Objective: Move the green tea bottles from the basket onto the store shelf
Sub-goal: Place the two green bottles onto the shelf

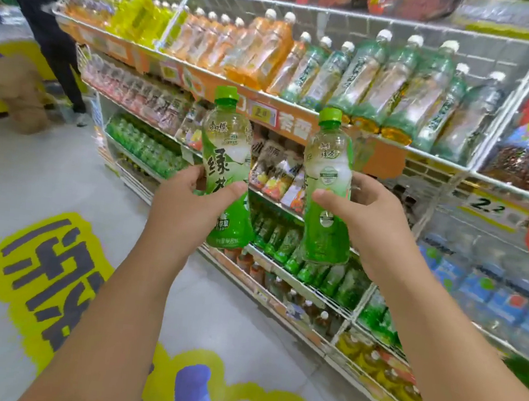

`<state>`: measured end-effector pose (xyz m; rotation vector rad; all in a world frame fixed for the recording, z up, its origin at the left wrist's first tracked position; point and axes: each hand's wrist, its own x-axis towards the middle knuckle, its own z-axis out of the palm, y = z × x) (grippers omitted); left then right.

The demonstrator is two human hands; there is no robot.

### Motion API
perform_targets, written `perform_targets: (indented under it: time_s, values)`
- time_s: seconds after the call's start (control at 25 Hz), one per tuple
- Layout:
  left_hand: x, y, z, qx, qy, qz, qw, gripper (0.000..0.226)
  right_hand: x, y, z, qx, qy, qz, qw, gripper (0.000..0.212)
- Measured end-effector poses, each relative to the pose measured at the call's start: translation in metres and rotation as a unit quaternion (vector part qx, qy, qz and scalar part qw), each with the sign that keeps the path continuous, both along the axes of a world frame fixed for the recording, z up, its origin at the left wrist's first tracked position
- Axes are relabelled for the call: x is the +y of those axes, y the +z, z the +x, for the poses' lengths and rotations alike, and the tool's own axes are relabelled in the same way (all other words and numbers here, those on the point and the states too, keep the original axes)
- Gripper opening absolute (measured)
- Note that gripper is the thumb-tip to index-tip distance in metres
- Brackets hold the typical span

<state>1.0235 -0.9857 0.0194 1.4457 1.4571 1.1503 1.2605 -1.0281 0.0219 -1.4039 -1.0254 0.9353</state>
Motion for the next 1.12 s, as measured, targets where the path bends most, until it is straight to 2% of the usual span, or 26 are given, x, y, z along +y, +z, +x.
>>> perform_targets:
  time_s: [0.08, 0.24, 0.32, 0.4, 0.48, 0.56, 0.84, 0.92, 1.0, 1.04, 1.12]
  values:
    - [0.032, 0.000, -0.018, 0.013, -0.038, 0.001, 0.999, 0.034, 0.012, -0.002, -0.018, -0.005, -0.041, 0.002, 0.999, 0.039]
    - [0.085, 0.011, -0.053, 0.049, -0.120, 0.003, 0.992, 0.046, 0.030, 0.003, -0.063, 0.002, -0.129, -0.003, 0.992, 0.045]
    - [0.102, 0.014, -0.063, 0.045, -0.158, 0.013, 0.986, 0.068, 0.037, 0.005, -0.080, 0.008, -0.167, -0.007, 0.986, 0.050]
    - [0.117, 0.014, -0.065, 0.051, -0.197, 0.016, 0.979, 0.076, 0.042, 0.003, -0.089, 0.011, -0.198, -0.012, 0.980, 0.055]
    - [0.128, 0.014, -0.060, 0.053, -0.229, 0.003, 0.972, 0.068, 0.043, 0.002, -0.091, 0.007, -0.214, -0.017, 0.977, 0.050]
    - [0.140, 0.012, -0.051, 0.061, -0.252, -0.009, 0.966, 0.038, 0.048, 0.001, -0.086, 0.003, -0.233, -0.014, 0.972, 0.040]
    - [0.162, -0.013, -0.014, 0.021, -0.288, -0.036, 0.957, 0.044, 0.068, -0.019, -0.058, 0.002, -0.254, -0.018, 0.967, 0.046]
    - [0.169, -0.023, -0.006, 0.033, -0.295, -0.057, 0.953, 0.024, 0.069, -0.027, -0.056, -0.002, -0.256, -0.030, 0.966, 0.048]
    - [0.175, -0.025, 0.001, 0.036, -0.301, -0.065, 0.951, 0.025, 0.071, -0.034, -0.057, -0.005, -0.261, -0.042, 0.964, 0.048]
    - [0.181, -0.026, 0.003, 0.035, -0.312, -0.060, 0.947, 0.034, 0.073, -0.036, -0.058, -0.005, -0.268, -0.040, 0.962, 0.047]
    - [0.197, -0.032, 0.009, 0.043, -0.336, -0.047, 0.940, 0.074, 0.078, -0.043, -0.058, -0.001, -0.291, -0.036, 0.956, 0.048]
